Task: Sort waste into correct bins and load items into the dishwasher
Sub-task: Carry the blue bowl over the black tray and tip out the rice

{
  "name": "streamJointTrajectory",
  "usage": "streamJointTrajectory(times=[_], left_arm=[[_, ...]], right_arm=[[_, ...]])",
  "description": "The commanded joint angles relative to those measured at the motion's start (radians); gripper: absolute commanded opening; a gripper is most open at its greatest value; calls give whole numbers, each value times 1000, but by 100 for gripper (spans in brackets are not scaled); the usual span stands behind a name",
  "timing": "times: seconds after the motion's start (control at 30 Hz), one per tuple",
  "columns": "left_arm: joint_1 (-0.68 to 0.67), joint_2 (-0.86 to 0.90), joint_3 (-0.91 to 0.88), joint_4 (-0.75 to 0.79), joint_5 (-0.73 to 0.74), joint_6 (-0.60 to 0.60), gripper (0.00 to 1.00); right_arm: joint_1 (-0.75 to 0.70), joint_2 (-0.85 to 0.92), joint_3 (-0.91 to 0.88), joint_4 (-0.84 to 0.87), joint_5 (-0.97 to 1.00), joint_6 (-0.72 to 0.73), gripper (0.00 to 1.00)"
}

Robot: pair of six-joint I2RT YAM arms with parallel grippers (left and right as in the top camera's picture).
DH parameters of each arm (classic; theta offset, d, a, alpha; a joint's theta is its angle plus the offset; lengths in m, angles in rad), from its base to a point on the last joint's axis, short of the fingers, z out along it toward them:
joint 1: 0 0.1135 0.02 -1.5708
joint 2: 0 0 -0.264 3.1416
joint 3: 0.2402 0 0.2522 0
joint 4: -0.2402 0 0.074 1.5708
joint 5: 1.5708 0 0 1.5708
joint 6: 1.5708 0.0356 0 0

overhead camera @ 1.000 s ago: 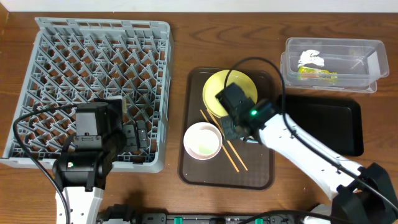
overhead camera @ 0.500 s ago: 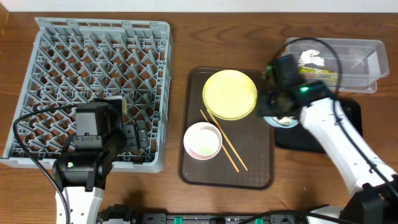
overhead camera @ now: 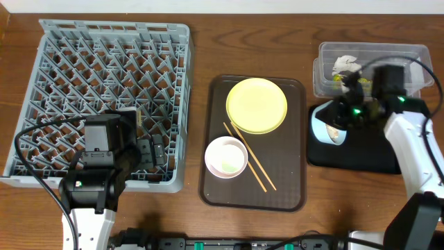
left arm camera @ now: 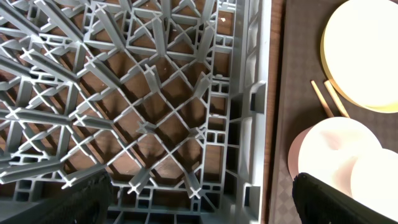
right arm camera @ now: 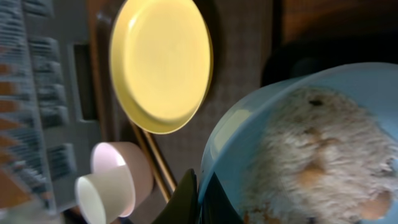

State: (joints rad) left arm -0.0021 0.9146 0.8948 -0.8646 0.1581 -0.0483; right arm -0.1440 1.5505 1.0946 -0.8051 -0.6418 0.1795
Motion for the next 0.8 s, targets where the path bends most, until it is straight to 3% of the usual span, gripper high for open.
streamJointTrajectory(times=[0.0, 0.4, 0.77], left_arm=[[-4, 0, 26, -2, 6, -1, 94], [-4, 0, 26, -2, 6, -1, 94], [-4, 0, 26, -2, 6, -1, 94]], right_arm=[[-98, -23, -73, 48, -290, -58, 1], [-314, -18, -267, 273, -737, -29, 1], [-429, -11, -298, 353, -905, 66, 1]])
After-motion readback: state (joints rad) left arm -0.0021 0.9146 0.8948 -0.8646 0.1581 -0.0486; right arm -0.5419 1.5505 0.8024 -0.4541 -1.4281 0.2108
